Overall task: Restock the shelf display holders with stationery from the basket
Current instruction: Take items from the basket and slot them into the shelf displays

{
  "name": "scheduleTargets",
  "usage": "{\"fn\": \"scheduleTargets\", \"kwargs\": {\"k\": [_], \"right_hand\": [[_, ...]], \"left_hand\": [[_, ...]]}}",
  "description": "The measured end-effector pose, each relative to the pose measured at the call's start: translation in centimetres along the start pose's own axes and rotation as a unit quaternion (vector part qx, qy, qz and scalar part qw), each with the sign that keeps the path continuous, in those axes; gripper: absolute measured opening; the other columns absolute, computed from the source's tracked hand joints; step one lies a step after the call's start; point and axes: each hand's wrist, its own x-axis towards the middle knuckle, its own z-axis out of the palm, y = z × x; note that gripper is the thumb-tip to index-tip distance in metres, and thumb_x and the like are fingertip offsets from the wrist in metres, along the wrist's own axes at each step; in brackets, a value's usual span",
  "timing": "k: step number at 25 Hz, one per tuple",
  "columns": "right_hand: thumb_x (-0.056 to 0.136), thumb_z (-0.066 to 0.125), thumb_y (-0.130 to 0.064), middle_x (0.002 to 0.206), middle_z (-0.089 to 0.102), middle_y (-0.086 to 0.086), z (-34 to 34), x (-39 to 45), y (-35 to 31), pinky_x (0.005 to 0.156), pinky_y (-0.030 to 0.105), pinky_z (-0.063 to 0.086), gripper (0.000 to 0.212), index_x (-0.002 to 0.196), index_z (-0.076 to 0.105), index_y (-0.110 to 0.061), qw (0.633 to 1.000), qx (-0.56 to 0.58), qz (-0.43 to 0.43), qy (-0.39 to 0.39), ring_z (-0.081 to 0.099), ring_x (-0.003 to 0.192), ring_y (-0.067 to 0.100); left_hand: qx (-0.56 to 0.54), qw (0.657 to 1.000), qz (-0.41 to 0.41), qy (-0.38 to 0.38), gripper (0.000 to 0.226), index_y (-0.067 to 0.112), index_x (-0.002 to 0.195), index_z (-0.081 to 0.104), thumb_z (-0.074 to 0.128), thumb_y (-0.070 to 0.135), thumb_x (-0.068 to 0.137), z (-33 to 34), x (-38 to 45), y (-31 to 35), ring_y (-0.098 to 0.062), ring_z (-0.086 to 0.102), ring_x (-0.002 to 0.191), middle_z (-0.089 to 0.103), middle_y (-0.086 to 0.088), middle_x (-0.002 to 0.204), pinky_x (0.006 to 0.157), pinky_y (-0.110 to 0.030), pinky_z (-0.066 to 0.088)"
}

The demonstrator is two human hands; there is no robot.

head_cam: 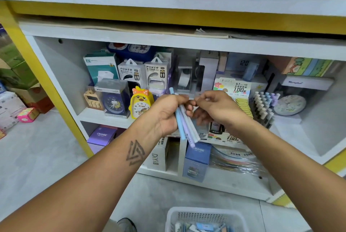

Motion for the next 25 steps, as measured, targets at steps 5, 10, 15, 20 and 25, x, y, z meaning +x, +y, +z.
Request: {"fn": "scheduleTargets", "kwargs": {"k": [5, 10, 15, 20, 25], "right_hand": [[0.087, 0.076, -0.017, 0.084, 0.074, 0.018, -4.2, -3.1, 0.7, 0.055, 0.024, 0.050, 0.015, 0.096, 0.070, -0.006, 0.991, 0.035, 0.035, -0.126, 0.069, 0.066, 0.020], [0.081, 0.078, -0.001, 0.094, 0.071, 0.025, -7.4, -4.6, 1.3, 0.071, 0.029, 0.051, 0.021, 0.101, 0.072, -0.001, 0.988, 0.040, 0.016, -0.148, 0.065, 0.081, 0.026], [0.084, 0.072, 0.006, 0.086, 0.074, 0.015, -10.8, -6.2, 1.7, 0.060, 0.021, 0.053, 0.023, 0.106, 0.069, 0.001, 0.988, 0.056, 0.024, -0.143, 0.068, 0.071, 0.017], [0.089, 0.066, 0.006, 0.079, 0.072, 0.015, -15.0, -7.1, 2.4, 0.059, 0.024, 0.051, 0.017, 0.104, 0.071, -0.001, 0.997, 0.066, -0.017, 0.035, 0.061, 0.063, 0.019], [0.087, 0.069, 0.007, 0.080, 0.073, 0.014, -19.3, -7.8, 3.4, 0.068, 0.024, 0.055, 0.015, 0.096, 0.075, -0.003, 0.985, 0.079, -0.052, 0.141, 0.062, 0.065, 0.017]], "left_hand": [[-0.074, 0.995, 0.054, -0.032, 0.016, 0.005, 0.113, 0.051, 0.044, -0.002, 0.101, 2.7, 0.4, -0.9, -0.028, 0.070, 0.084, 0.071, -0.020, 0.096, 0.081, -0.038, 0.057], [-0.109, 0.981, 0.068, -0.147, 0.024, 0.004, 0.121, 0.049, 0.040, -0.002, 0.100, 5.0, 0.9, -2.2, -0.034, 0.063, 0.118, 0.065, -0.024, 0.126, 0.108, -0.046, 0.043], [-0.081, 0.973, 0.084, -0.201, 0.030, -0.002, 0.127, 0.050, 0.047, 0.000, 0.097, 6.8, 1.4, -3.3, -0.036, 0.064, 0.117, 0.065, -0.023, 0.125, 0.098, -0.044, 0.053], [-0.075, 0.977, 0.065, -0.190, 0.018, -0.002, 0.116, 0.053, 0.045, 0.002, 0.101, 8.5, 2.0, -4.4, -0.041, 0.066, 0.111, 0.066, -0.030, 0.120, 0.089, -0.053, 0.056], [0.041, 0.988, 0.089, -0.122, 0.005, 0.004, 0.102, 0.057, 0.054, 0.004, 0.098, 10.0, 2.5, -5.6, -0.022, 0.061, 0.056, 0.073, -0.025, 0.098, 0.047, -0.024, 0.045]]}}
